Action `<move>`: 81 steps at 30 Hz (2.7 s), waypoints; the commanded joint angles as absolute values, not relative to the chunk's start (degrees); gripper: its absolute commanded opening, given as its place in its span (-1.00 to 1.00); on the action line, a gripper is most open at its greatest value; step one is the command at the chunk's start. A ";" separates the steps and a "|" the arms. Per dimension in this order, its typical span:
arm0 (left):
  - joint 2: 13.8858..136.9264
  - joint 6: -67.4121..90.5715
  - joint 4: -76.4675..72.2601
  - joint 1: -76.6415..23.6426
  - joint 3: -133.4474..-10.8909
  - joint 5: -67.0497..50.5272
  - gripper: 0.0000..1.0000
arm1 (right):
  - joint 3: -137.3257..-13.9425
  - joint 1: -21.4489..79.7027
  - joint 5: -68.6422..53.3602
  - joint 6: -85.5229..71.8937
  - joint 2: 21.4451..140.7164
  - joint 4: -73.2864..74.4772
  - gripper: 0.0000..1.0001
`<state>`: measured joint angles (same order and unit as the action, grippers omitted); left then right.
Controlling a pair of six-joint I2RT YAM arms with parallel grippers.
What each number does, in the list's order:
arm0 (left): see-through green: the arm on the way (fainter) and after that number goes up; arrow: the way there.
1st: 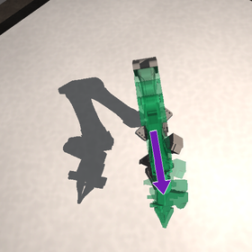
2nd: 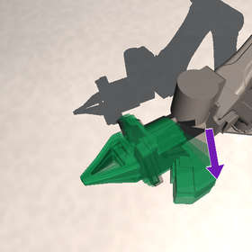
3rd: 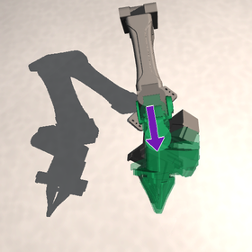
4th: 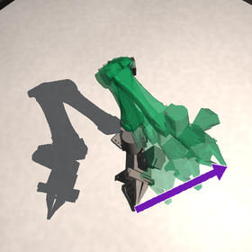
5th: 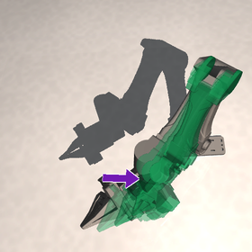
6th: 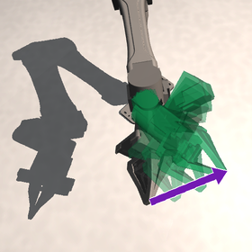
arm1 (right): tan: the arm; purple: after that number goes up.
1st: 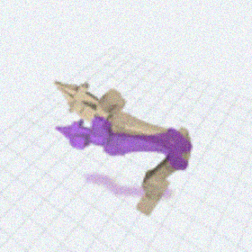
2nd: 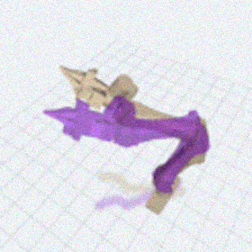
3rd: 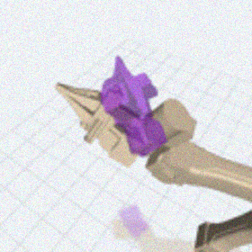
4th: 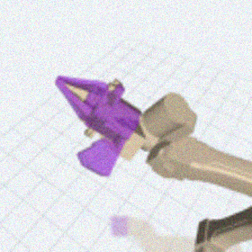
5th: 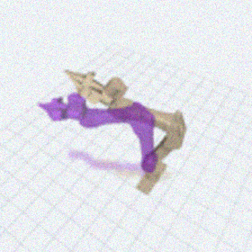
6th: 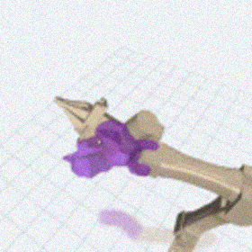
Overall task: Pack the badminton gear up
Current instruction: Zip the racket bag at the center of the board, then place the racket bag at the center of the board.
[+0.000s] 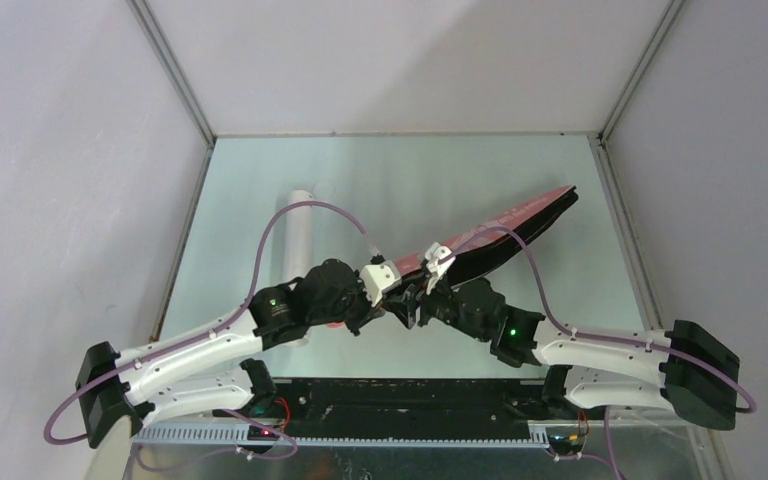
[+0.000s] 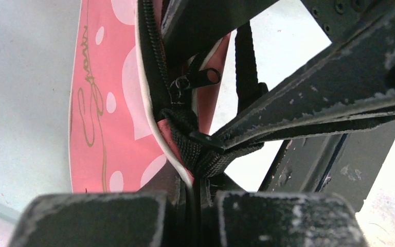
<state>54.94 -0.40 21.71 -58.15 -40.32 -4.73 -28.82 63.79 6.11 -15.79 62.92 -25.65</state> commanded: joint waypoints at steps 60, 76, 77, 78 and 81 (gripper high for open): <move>40.21 -7.47 17.93 -58.55 -38.83 -1.77 -1.00 | -56.24 -25.01 4.78 18.27 97.84 -16.57 -0.96; 66.90 8.76 24.40 -51.76 -53.60 30.48 -0.67 | -39.30 -14.44 -20.54 -21.82 39.40 7.49 0.99; 66.65 8.54 24.68 -52.47 -53.48 27.09 -0.30 | -38.81 -14.51 -19.81 -22.57 37.72 8.75 0.99; 66.15 8.44 24.25 -54.34 -52.77 25.45 0.55 | -38.13 -14.61 -18.64 -22.76 34.39 11.39 0.99; 60.88 7.55 22.33 -57.47 -51.61 22.72 0.97 | -37.87 -14.87 -15.50 -23.09 29.25 16.42 0.99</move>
<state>66.83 5.39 21.58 -53.23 -51.33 23.46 -39.24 -14.61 -19.99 -18.35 33.21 5.91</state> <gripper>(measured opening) 0.863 0.992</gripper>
